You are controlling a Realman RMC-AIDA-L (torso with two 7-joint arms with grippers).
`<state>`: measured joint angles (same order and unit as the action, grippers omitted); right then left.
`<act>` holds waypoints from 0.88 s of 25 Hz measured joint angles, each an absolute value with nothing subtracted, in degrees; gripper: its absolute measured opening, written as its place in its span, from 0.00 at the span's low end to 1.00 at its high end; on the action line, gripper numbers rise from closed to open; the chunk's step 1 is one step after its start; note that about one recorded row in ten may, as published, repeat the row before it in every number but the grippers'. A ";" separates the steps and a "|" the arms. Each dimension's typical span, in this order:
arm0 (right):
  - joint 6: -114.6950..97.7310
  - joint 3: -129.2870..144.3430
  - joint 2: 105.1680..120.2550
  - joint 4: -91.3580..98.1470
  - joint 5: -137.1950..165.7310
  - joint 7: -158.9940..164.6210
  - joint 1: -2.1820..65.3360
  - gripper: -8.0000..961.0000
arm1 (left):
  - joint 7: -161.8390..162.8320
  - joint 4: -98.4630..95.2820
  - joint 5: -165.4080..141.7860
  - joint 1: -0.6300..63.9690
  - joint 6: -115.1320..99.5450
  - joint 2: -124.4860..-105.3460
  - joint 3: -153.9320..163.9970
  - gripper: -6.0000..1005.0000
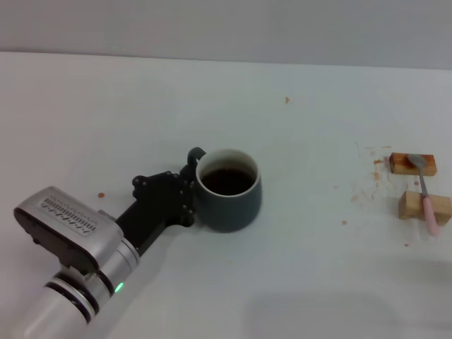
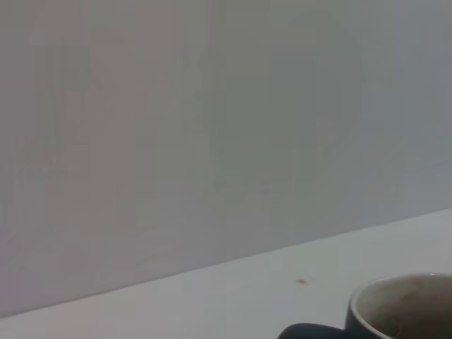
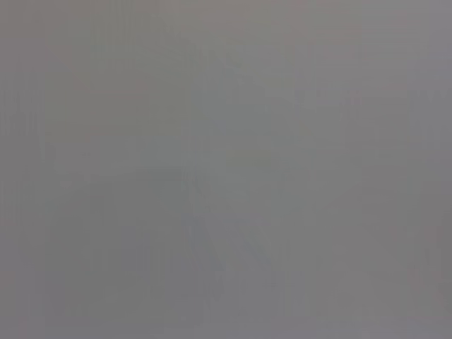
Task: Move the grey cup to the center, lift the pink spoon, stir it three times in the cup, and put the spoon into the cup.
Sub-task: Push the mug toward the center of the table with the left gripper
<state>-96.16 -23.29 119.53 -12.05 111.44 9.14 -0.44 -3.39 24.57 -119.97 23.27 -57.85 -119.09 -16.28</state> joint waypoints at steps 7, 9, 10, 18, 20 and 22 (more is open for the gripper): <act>-96.10 -23.29 119.53 -12.04 111.44 9.14 -0.33 0.78 | -3.35 26.97 -119.97 23.56 -56.11 -119.09 -14.02 0.00; -96.09 -23.29 119.53 -12.04 111.44 9.14 -0.33 0.78 | -3.35 27.25 -119.97 23.63 -55.76 -119.10 -13.77 0.00; -96.09 -23.29 119.53 -12.04 111.44 9.14 -0.33 0.78 | -3.34 27.64 -119.97 23.72 -55.40 -119.12 -13.39 0.00; -95.97 -22.71 119.62 -12.04 111.44 9.14 -0.17 0.78 | -3.33 28.77 -120.11 24.20 -55.19 -119.18 -11.66 0.00; -95.97 -22.70 119.62 -12.04 111.44 9.14 -0.12 0.78 | -3.33 29.07 -120.47 24.57 -55.19 -119.18 -11.16 0.00; -95.97 -22.68 119.62 -12.04 111.44 9.14 -0.04 0.78 | -3.33 29.22 -120.60 24.83 -55.14 -119.18 -10.83 0.00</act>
